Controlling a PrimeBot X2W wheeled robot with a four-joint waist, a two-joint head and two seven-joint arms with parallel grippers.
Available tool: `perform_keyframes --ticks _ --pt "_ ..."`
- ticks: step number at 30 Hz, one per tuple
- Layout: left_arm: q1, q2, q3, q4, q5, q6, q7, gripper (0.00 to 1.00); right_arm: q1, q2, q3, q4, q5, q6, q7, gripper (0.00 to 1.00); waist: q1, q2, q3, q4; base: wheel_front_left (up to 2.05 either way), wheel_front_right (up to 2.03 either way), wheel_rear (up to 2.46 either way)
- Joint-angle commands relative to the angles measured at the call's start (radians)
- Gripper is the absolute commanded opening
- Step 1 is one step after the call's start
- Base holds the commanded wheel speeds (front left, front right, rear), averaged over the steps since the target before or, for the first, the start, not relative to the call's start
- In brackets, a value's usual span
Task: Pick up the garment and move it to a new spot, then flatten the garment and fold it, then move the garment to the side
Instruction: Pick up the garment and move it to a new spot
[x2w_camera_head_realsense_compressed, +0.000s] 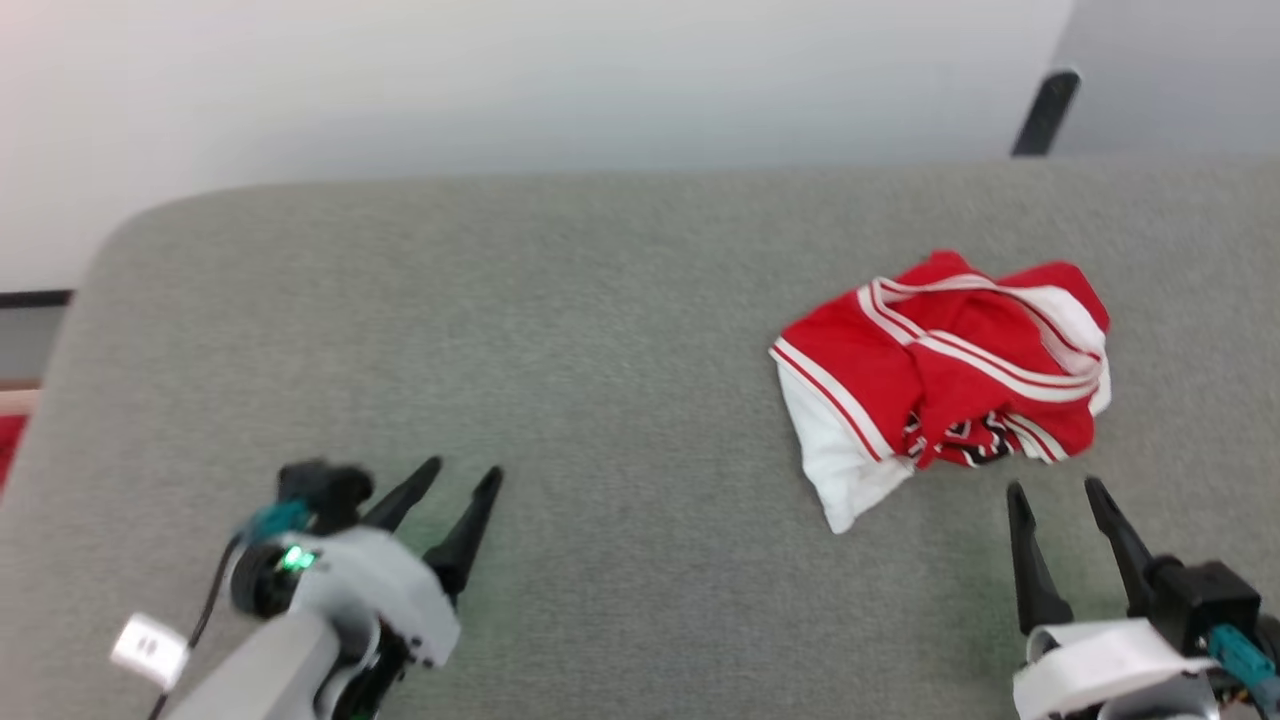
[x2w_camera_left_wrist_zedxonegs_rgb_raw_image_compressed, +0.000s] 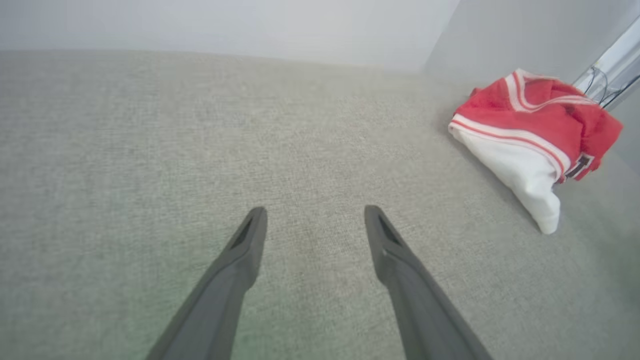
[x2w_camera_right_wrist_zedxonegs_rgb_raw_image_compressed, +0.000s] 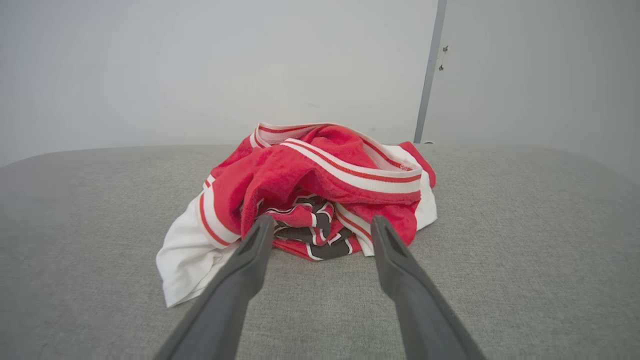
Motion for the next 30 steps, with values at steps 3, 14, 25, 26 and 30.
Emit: perform_keyframes --ticks 3,14,25,26,30 --pt "0.146 -0.020 0.172 -0.057 0.087 0.030 0.000 1.00 0.044 -0.003 -0.011 0.000 0.007 -0.001 0.003 1.00 0.0000 -0.0001 -0.098 0.074 0.00 0.00 0.00" --pt "0.482 -0.070 0.589 -0.265 0.457 0.087 0.000 1.00 0.090 -0.022 -0.026 -0.032 0.016 -0.001 0.030 1.00 0.0000 -0.0001 -0.150 0.049 0.00 0.00 0.00" --pt "0.557 -0.139 0.771 -0.406 0.641 0.047 0.000 1.00 0.067 -0.025 -0.042 -0.073 0.035 -0.001 0.039 1.00 0.0000 -0.0001 -0.161 0.009 0.00 0.00 0.00" --pt "0.563 -0.146 0.778 -0.412 0.648 0.042 0.000 1.00 0.067 -0.025 -0.043 -0.075 0.037 -0.001 0.040 1.00 0.0000 -0.0001 -0.160 0.007 0.00 0.00 0.00" --pt "0.591 -0.176 0.803 -0.424 0.667 0.032 0.000 1.00 0.079 -0.020 -0.046 -0.072 0.042 -0.001 0.039 1.00 0.0000 -0.0001 -0.158 -0.001 0.00 0.00 0.00"
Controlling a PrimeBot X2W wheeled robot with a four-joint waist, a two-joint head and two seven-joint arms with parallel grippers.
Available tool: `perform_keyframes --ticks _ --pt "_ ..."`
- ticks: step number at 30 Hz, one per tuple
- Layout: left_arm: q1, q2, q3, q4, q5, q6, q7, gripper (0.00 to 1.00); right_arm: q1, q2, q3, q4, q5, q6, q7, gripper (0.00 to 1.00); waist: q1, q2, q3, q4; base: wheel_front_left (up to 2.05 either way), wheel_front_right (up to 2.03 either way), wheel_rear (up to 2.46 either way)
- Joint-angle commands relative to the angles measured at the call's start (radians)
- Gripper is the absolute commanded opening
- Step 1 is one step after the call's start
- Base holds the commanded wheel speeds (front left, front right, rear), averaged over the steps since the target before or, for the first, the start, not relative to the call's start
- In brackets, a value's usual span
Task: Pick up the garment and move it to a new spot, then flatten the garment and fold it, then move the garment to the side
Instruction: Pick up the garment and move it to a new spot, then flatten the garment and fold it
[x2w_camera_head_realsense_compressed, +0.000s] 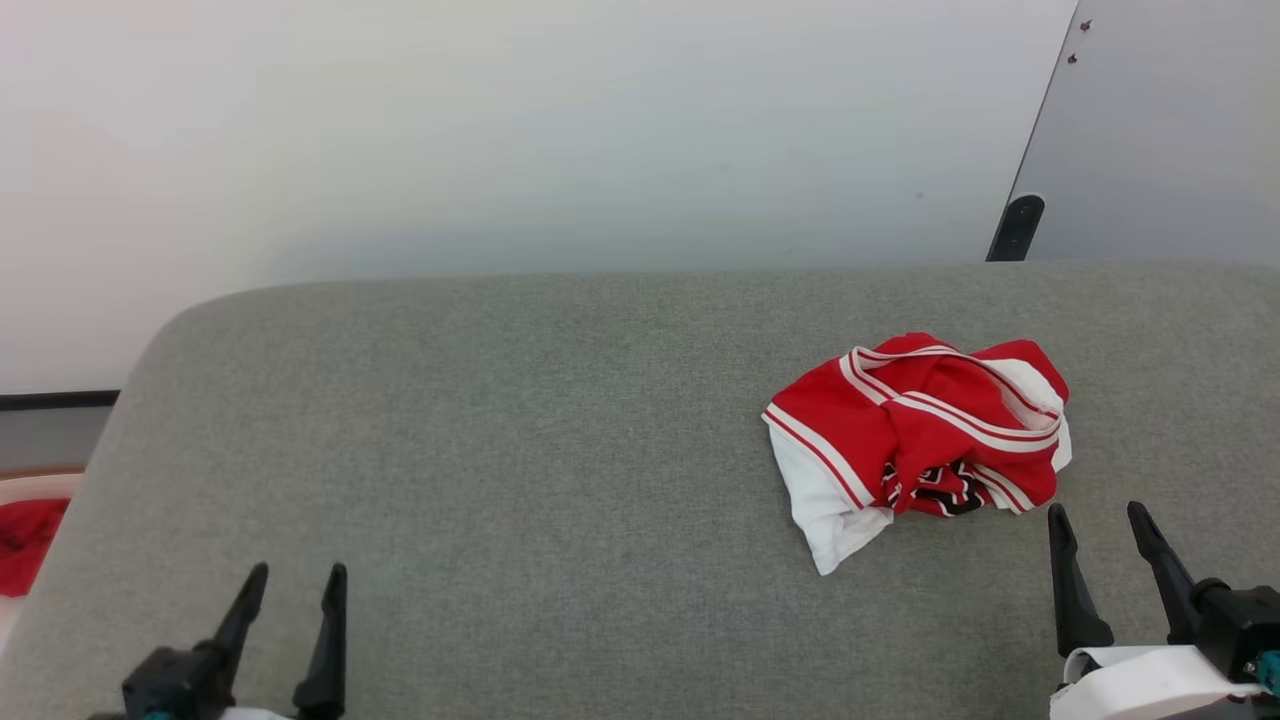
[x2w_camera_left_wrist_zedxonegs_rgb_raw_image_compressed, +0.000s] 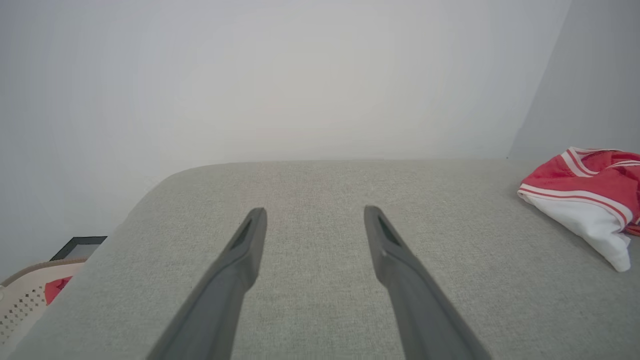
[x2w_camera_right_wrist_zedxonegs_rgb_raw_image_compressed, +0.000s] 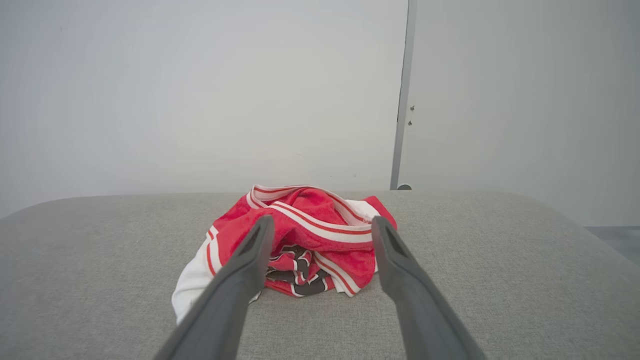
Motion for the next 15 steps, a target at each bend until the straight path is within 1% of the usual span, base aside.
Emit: perform_keyframes --ticks 1,6,15 --pt "0.016 -0.009 0.009 -0.001 0.009 -0.005 0.000 1.00 0.008 0.003 -0.004 0.003 0.007 -0.001 0.000 1.00 0.0000 0.0000 0.002 -0.002 0.00 0.00 0.00" --pt "0.030 -0.036 0.032 -0.004 0.029 -0.016 0.000 1.00 0.006 0.008 -0.005 0.009 0.007 -0.001 -0.004 1.00 0.0000 0.0000 0.008 -0.006 0.00 0.00 0.00" --pt "0.033 -0.058 0.052 -0.003 0.050 -0.031 0.000 1.00 -0.003 0.013 -0.002 0.011 0.001 -0.001 -0.007 1.00 0.0000 0.0000 0.012 -0.006 0.00 0.00 0.00"
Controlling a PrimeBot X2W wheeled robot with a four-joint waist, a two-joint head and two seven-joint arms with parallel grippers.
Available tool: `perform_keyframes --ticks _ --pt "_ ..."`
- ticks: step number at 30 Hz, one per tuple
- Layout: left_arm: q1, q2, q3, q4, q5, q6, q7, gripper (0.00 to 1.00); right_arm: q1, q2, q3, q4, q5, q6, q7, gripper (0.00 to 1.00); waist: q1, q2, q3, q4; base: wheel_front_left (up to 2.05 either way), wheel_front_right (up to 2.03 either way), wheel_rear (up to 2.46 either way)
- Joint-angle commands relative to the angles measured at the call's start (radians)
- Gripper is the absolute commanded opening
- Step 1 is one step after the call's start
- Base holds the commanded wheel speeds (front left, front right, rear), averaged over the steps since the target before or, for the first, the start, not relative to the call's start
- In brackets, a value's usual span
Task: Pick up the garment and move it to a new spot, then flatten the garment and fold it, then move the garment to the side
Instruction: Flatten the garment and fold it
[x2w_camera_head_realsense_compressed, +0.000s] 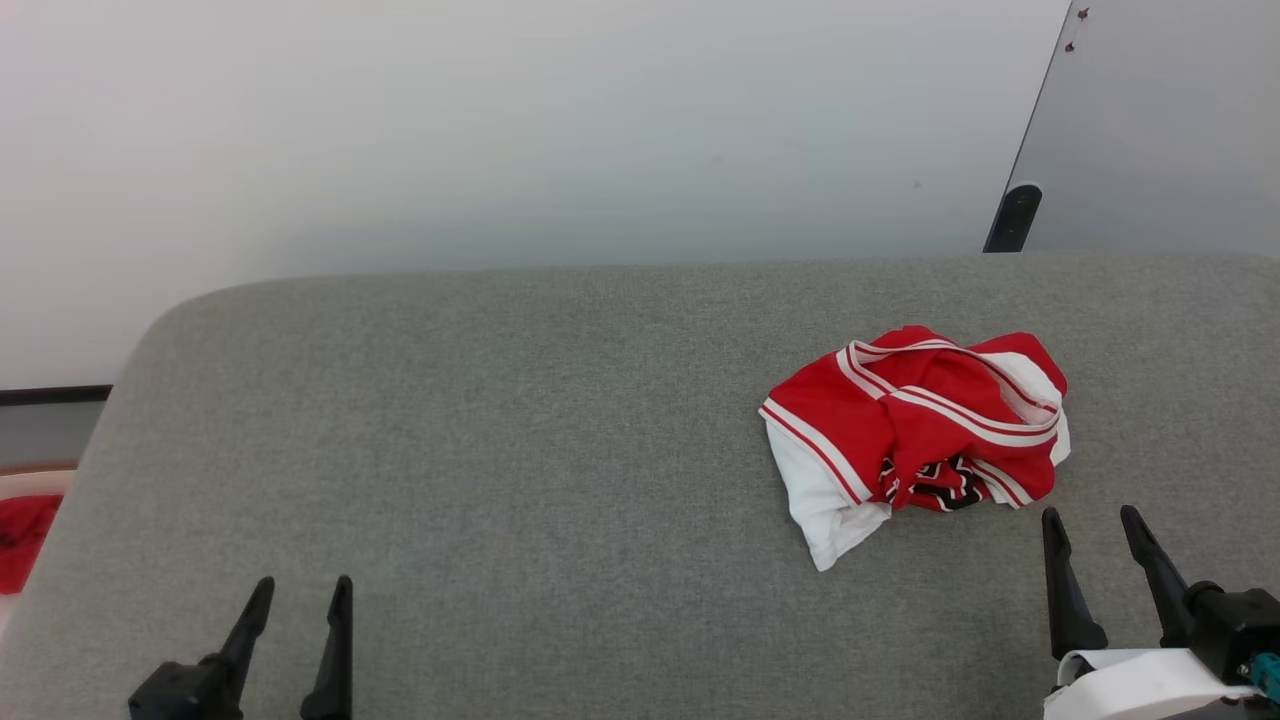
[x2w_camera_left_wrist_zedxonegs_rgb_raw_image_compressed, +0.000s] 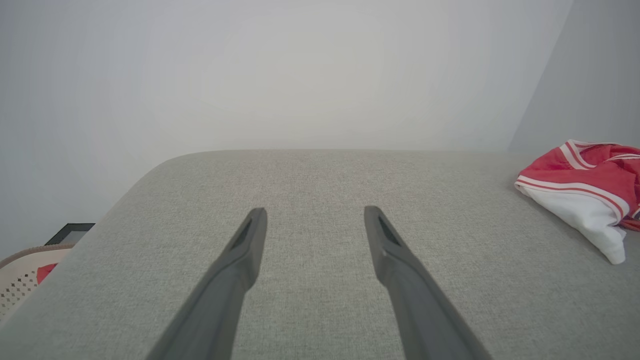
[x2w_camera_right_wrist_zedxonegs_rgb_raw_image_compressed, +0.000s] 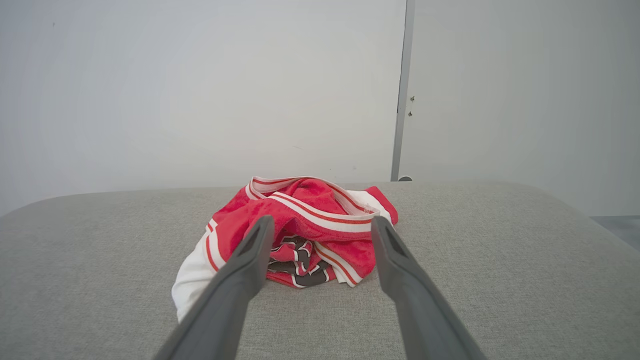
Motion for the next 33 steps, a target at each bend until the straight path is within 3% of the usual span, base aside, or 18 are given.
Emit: perform_keyframes --ticks 1,16,27,30,33 --pt "0.008 -0.002 0.003 -0.001 0.009 -0.005 0.000 1.00 -0.004 0.003 0.000 0.001 -0.001 -0.001 -0.004 1.00 0.0000 0.0000 0.000 0.000 0.00 0.00 0.00" --pt "0.010 -0.023 0.013 0.006 0.018 -0.014 0.000 1.00 -0.014 0.011 0.007 0.017 0.004 -0.001 -0.010 1.00 0.0000 0.0000 0.006 -0.002 0.00 0.00 0.00" --pt "-0.004 -0.058 -0.006 -0.006 0.010 -0.019 0.000 1.00 -0.097 -0.050 0.041 0.008 -0.010 -0.001 0.050 1.00 0.0000 0.0000 0.047 0.006 0.00 0.00 0.00" --pt "-0.051 -0.037 -0.057 0.002 -0.005 -0.021 0.007 1.00 -0.104 -0.043 0.043 0.005 -0.009 -0.001 0.044 1.00 0.0000 0.0000 0.057 0.009 0.00 0.00 0.00" --pt "-0.146 0.028 -0.163 -0.011 -0.044 -0.020 0.061 1.00 -0.096 -0.031 0.047 0.005 -0.009 -0.001 0.033 1.00 0.0000 0.0000 0.065 0.006 0.00 0.00 0.00"
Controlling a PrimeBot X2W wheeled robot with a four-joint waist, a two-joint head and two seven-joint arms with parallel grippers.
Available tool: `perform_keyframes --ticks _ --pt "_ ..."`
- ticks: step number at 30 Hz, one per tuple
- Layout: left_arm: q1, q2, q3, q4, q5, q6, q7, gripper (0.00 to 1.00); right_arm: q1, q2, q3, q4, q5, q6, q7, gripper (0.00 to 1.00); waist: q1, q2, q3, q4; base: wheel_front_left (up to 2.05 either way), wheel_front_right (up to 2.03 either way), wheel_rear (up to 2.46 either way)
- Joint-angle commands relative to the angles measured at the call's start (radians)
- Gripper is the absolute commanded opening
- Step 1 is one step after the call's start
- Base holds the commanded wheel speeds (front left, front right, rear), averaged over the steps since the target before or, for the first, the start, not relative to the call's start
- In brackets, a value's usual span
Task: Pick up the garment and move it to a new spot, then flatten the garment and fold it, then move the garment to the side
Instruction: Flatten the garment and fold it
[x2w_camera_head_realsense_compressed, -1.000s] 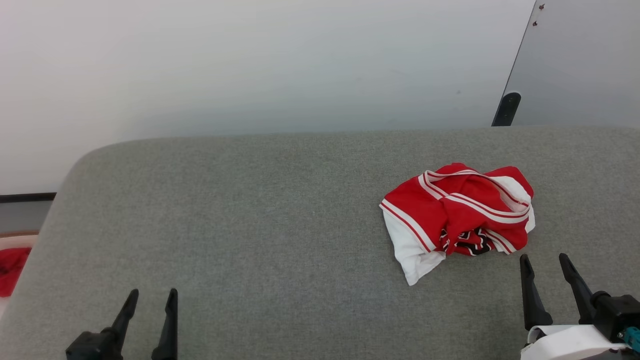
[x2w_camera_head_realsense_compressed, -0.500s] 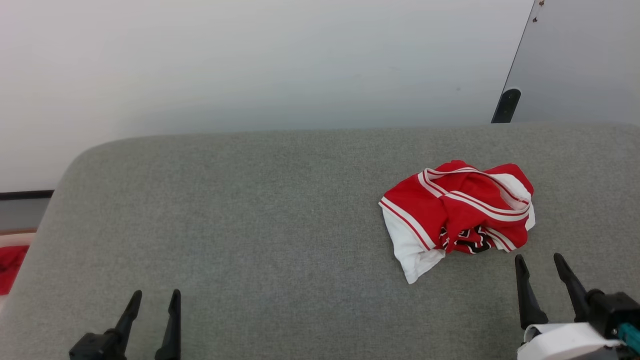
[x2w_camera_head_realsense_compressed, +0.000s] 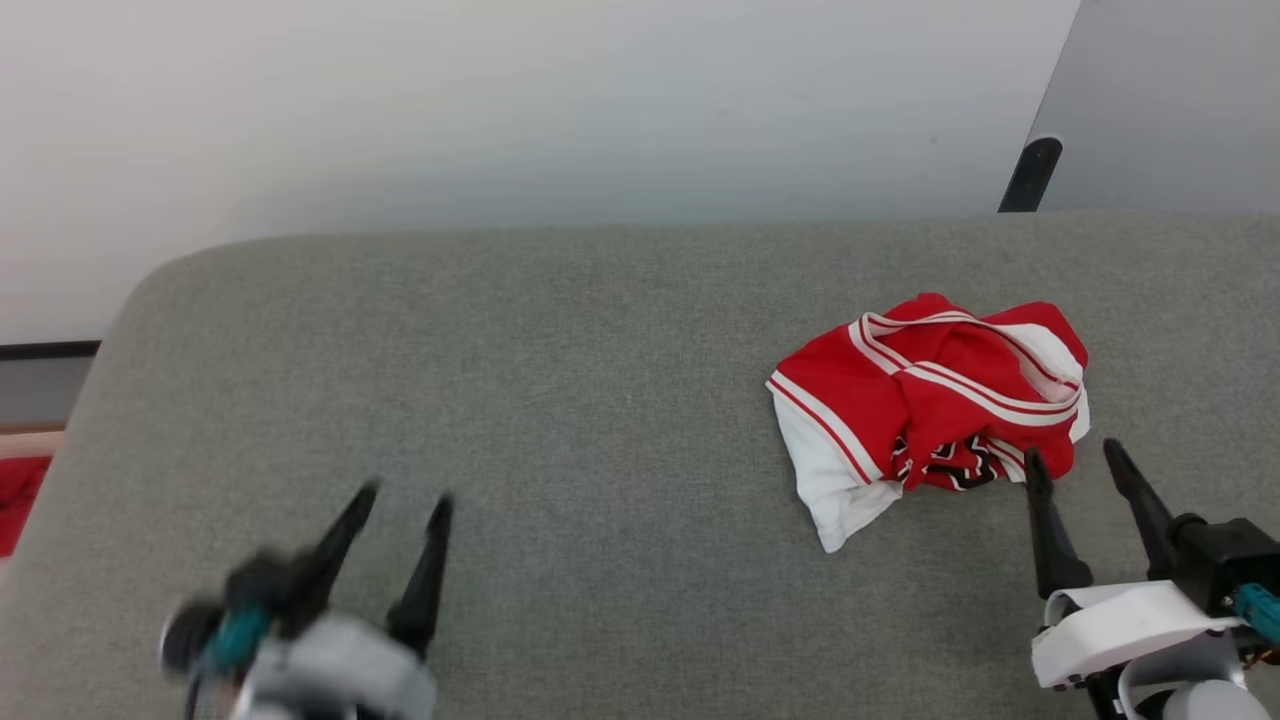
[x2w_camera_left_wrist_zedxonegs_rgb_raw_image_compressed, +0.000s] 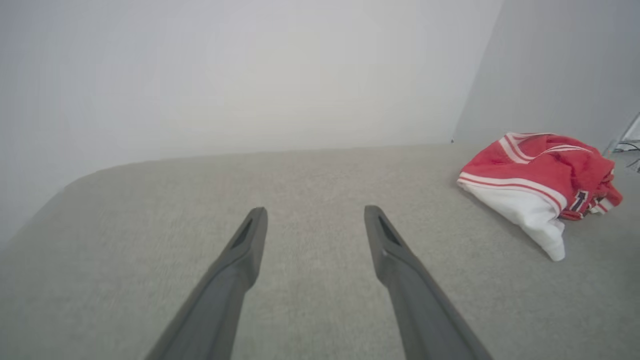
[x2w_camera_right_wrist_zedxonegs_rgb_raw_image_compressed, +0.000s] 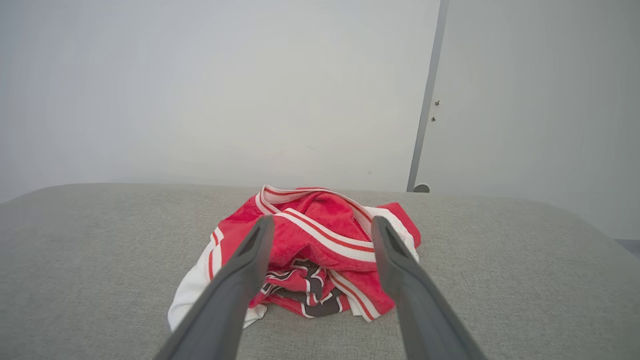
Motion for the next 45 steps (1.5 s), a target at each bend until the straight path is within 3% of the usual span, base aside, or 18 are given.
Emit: perform_keyframes --ticks 1,4,8,12,18,26,37,41,42,43,44,45 --pt "-0.045 0.025 -0.030 -0.011 -0.020 -0.002 0.019 1.00 0.006 0.005 0.006 0.000 -0.002 -0.001 -0.006 1.00 0.0000 -0.0001 0.006 -0.007 0.00 0.00 0.00" --pt "-0.198 0.113 -0.170 -0.021 -0.091 -0.003 0.130 1.00 -0.001 0.019 0.013 0.006 0.003 -0.001 -0.018 1.00 0.0000 -0.0001 0.021 -0.031 0.00 0.00 0.00" --pt "-0.421 0.183 -0.376 -0.007 -0.247 -0.001 0.306 1.00 -0.024 0.034 0.018 0.012 0.006 -0.001 -0.035 1.00 0.0000 -0.0001 0.059 -0.073 0.00 0.00 0.00" --pt "-0.622 0.191 -0.547 0.044 -0.461 -0.001 0.497 1.00 -0.041 0.047 0.020 0.021 0.008 -0.001 -0.049 1.00 0.0000 -0.0001 0.108 -0.113 0.00 0.00 0.00" --pt "-0.829 0.142 -0.766 0.168 -0.689 -0.001 0.729 1.00 -0.076 0.061 0.021 0.039 0.013 -0.001 -0.067 1.00 0.0000 -0.0001 0.176 -0.175 0.00 0.00 0.00" --pt "-0.957 0.115 -0.884 0.337 -0.838 -0.002 0.843 1.00 -0.137 0.069 0.057 0.040 0.059 -0.001 -0.074 1.00 0.0000 -0.0001 0.273 -0.279 0.00 0.00 0.00" --pt "-0.972 0.120 -0.879 0.479 -1.030 -0.002 0.894 1.00 -0.146 0.069 0.066 0.015 0.120 -0.001 -0.075 1.00 0.0000 -0.0001 0.328 -0.342 0.00 0.00 0.00" --pt "-0.974 0.126 -0.894 0.493 -1.045 -0.001 0.907 0.98 -0.152 0.069 0.070 0.017 0.124 -0.001 -0.075 1.00 0.0000 -0.0001 0.333 -0.348 0.00 0.00 0.00" --pt "-0.969 0.123 -0.889 0.493 -1.065 -0.001 0.913 0.83 -0.152 0.069 0.071 0.017 0.126 -0.001 -0.075 1.00 0.0000 -0.0001 0.333 -0.349 0.00 0.00 0.00" --pt "-0.964 0.118 -0.879 0.492 -1.087 -0.001 0.916 0.53 -0.153 0.069 0.071 0.018 0.125 -0.001 -0.075 1.00 0.0000 -0.0001 0.333 -0.350 0.00 0.00 0.00" --pt "-0.966 0.112 -0.871 0.484 -1.102 -0.001 0.916 0.31 -0.155 0.069 0.071 0.017 0.125 -0.001 -0.075 1.00 0.0000 -0.0001 0.333 -0.350 0.00 0.00 0.00" --pt "-0.968 0.110 -0.862 0.481 -1.116 -0.001 0.909 0.00 -0.158 0.069 0.069 0.017 0.126 -0.001 -0.075 1.00 0.0000 -0.0001 0.333 -0.349 0.00 0.00 0.00"
